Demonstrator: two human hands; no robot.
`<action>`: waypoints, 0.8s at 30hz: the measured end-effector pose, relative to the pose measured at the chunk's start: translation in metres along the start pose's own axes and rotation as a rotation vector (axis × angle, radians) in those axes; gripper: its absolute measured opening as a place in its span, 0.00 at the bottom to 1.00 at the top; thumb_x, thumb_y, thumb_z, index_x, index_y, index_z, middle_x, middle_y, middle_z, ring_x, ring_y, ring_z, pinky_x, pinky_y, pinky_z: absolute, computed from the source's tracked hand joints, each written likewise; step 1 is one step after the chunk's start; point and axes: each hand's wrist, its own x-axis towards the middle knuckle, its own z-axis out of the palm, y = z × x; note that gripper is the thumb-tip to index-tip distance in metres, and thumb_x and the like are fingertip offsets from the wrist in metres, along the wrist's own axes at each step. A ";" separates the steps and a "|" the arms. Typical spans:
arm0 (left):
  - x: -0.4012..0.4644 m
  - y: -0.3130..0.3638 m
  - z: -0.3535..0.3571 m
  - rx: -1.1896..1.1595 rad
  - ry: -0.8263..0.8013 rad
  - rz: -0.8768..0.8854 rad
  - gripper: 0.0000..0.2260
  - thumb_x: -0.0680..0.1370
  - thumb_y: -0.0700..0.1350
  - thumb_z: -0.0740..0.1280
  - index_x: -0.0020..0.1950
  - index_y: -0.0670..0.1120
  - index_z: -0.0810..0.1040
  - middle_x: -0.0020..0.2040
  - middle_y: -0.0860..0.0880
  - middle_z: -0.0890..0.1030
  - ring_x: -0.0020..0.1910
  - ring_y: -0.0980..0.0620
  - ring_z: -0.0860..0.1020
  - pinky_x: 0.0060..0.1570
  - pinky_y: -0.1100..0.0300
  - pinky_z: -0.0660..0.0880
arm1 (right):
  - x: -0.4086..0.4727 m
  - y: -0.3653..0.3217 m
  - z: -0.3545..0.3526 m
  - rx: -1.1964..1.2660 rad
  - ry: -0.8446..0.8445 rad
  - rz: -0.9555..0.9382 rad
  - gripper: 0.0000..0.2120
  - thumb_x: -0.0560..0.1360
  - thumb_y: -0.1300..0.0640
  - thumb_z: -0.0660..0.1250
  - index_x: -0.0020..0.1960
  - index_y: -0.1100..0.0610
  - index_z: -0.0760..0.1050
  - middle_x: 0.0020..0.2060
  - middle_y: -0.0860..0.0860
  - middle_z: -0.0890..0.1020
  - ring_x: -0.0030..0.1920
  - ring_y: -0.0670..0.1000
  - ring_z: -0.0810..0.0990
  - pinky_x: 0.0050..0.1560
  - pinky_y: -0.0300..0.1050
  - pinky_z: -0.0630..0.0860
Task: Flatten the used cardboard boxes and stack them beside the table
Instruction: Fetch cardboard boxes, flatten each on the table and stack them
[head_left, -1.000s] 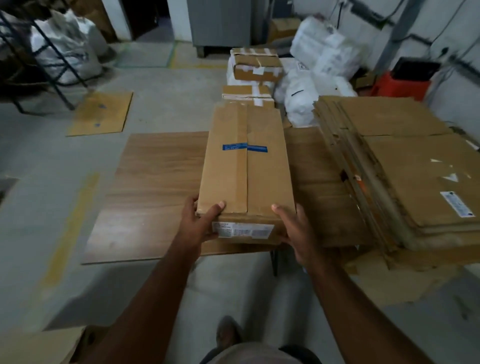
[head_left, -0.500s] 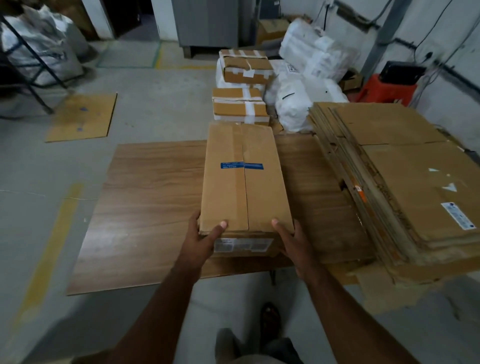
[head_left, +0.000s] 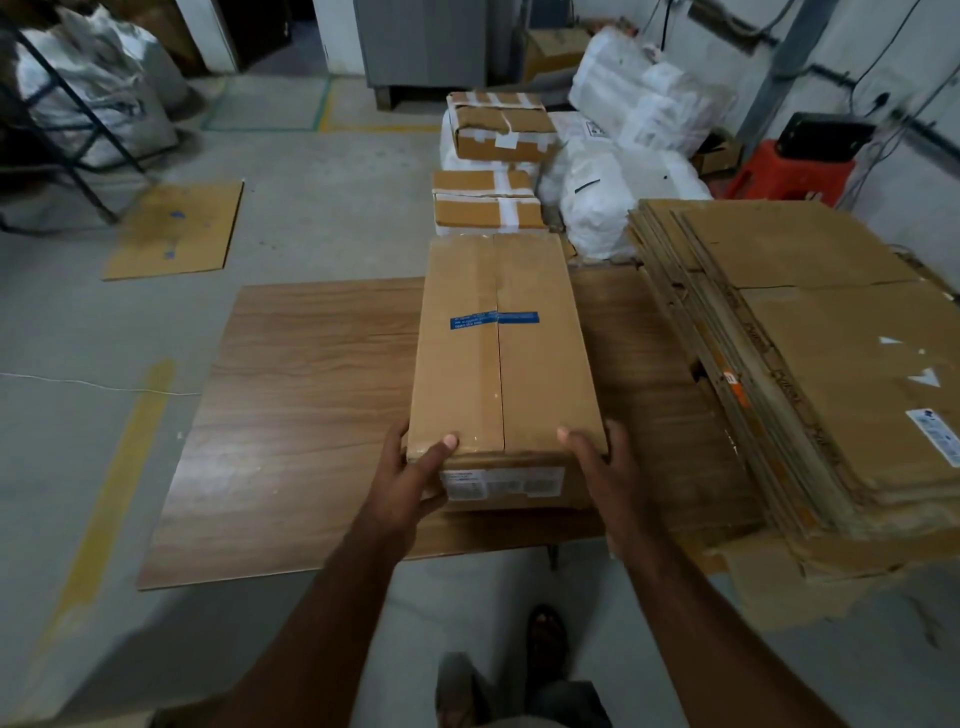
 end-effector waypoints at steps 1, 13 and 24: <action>0.000 -0.004 0.000 -0.045 -0.020 -0.033 0.23 0.77 0.47 0.73 0.70 0.55 0.71 0.62 0.46 0.80 0.59 0.43 0.81 0.51 0.42 0.82 | -0.001 -0.006 -0.002 -0.055 0.036 -0.069 0.30 0.71 0.33 0.72 0.67 0.43 0.67 0.60 0.49 0.79 0.52 0.48 0.81 0.42 0.46 0.79; 0.009 -0.036 0.001 0.030 -0.117 0.009 0.22 0.80 0.33 0.64 0.71 0.51 0.73 0.65 0.47 0.81 0.59 0.45 0.82 0.52 0.46 0.83 | -0.032 -0.031 0.097 -1.312 0.095 -0.695 0.36 0.77 0.38 0.64 0.82 0.47 0.59 0.82 0.57 0.59 0.79 0.70 0.57 0.68 0.84 0.48; -0.004 -0.023 0.022 0.242 -0.051 0.181 0.28 0.77 0.36 0.73 0.69 0.58 0.67 0.57 0.59 0.76 0.54 0.57 0.78 0.39 0.68 0.80 | -0.011 -0.035 0.024 -0.356 0.348 -0.641 0.37 0.73 0.50 0.72 0.77 0.60 0.65 0.76 0.54 0.67 0.71 0.46 0.67 0.63 0.37 0.72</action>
